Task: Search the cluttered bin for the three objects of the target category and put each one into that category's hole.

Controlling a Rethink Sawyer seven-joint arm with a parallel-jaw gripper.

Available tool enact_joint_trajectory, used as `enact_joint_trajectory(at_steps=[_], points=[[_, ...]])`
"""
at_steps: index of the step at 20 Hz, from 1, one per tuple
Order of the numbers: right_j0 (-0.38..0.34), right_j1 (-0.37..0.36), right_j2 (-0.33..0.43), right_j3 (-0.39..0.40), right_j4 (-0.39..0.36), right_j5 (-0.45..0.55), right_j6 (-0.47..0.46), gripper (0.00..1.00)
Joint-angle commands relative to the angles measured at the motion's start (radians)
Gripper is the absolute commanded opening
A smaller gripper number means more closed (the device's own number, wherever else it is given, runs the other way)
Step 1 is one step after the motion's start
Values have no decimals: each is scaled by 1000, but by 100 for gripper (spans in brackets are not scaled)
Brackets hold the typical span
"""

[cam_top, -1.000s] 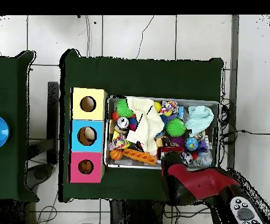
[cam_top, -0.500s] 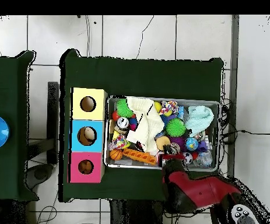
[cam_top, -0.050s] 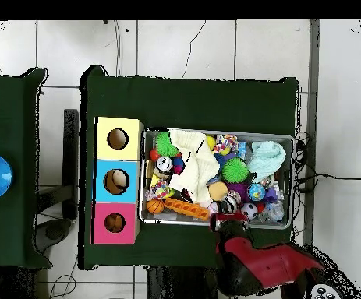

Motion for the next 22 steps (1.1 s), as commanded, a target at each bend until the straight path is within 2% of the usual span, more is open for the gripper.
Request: enact_joint_trajectory(at_steps=[1,9,22], points=[[-6,2,-34,40,-23,-14,68,0],[-42,-1,-42,58,-56,-34,64,0],[-128,-17,27,64,-118,2,69,0]])
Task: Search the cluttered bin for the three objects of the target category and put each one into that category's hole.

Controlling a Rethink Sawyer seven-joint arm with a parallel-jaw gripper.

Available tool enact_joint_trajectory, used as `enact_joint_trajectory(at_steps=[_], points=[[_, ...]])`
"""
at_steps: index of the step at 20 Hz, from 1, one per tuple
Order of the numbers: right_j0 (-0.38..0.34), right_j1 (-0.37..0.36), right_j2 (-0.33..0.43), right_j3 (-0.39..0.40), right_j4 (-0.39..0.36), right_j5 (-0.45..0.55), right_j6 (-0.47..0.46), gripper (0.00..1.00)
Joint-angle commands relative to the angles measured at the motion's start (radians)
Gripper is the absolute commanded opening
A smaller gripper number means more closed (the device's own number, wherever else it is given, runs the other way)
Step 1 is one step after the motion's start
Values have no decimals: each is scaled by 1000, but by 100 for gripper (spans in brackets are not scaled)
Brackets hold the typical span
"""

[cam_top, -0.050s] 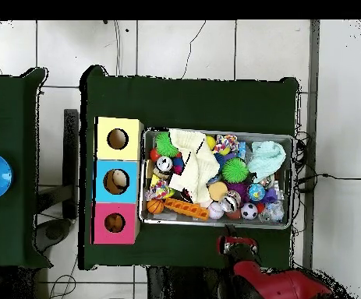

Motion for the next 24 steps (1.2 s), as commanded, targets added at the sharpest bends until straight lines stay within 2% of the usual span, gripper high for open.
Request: enact_joint_trajectory(at_steps=[1,5,9,14,17,23,24], points=[[-33,-19,83,-18,-68,9,70,0],[-68,-48,130,0,-89,46,80,0],[-85,-37,145,-5,-97,55,76,0],[-112,-63,187,13,-98,88,74,0],[-148,-93,233,43,-98,121,73,0],[-185,-136,277,92,-73,146,65,0],[-222,-156,323,110,-70,174,60,0]])
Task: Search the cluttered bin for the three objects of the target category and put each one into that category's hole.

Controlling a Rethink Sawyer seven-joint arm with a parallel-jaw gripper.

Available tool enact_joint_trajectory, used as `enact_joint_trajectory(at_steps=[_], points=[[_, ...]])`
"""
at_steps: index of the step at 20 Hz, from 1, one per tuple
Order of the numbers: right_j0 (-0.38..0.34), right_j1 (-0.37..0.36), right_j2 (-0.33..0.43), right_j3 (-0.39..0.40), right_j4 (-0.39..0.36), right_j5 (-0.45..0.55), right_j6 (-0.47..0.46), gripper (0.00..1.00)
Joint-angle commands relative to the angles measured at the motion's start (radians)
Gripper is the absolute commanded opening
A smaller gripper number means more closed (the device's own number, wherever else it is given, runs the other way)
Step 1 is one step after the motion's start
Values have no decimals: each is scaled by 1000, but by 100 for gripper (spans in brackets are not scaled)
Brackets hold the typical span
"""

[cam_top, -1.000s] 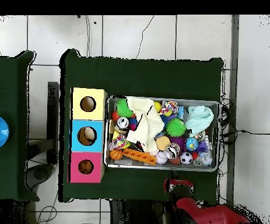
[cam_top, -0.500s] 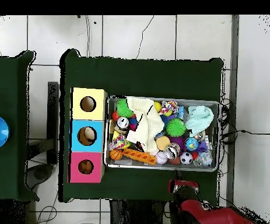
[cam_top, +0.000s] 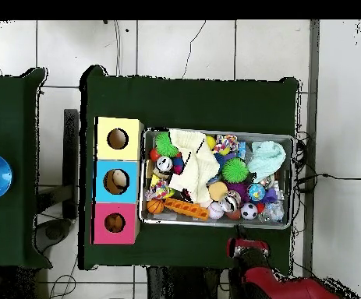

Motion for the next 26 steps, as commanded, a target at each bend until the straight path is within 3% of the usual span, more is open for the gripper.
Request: enact_joint_trajectory(at_steps=[1,3,7,11,18,26], points=[[-97,-67,225,62,-25,172,49,0],[-171,-68,302,64,-22,220,15,0],[-204,-12,314,16,-56,215,-8,0],[-264,39,384,-42,-75,273,-72,0],[-237,140,338,-143,-162,228,-56,0],[-148,248,204,-254,-216,101,-25,0]])
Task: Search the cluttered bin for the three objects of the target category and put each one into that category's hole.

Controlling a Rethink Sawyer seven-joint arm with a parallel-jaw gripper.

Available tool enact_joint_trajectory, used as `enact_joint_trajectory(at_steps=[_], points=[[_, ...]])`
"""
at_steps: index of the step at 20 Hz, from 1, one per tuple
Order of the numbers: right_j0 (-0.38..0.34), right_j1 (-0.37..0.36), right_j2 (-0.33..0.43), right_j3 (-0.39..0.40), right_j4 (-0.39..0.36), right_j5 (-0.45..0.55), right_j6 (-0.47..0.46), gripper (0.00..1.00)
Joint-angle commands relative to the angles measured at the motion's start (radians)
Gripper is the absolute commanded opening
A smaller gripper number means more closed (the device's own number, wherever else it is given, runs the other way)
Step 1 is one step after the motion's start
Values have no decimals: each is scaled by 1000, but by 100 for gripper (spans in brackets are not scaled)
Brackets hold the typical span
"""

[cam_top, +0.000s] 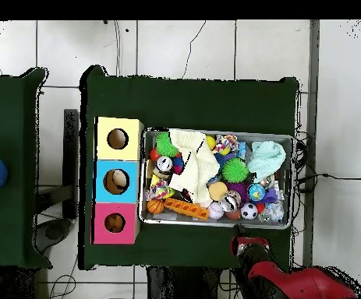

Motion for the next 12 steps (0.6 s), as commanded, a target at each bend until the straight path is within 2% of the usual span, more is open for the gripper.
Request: enact_joint_trajectory(at_steps=[1,4,8,11,12], points=[[49,138,-16,-229,-115,-46,-22,0],[-17,150,72,-230,-178,16,-14,0],[-94,157,176,-215,-226,87,-16,0],[-167,165,268,-195,-209,163,-77,0],[-205,184,306,-195,-182,200,-134,0]])
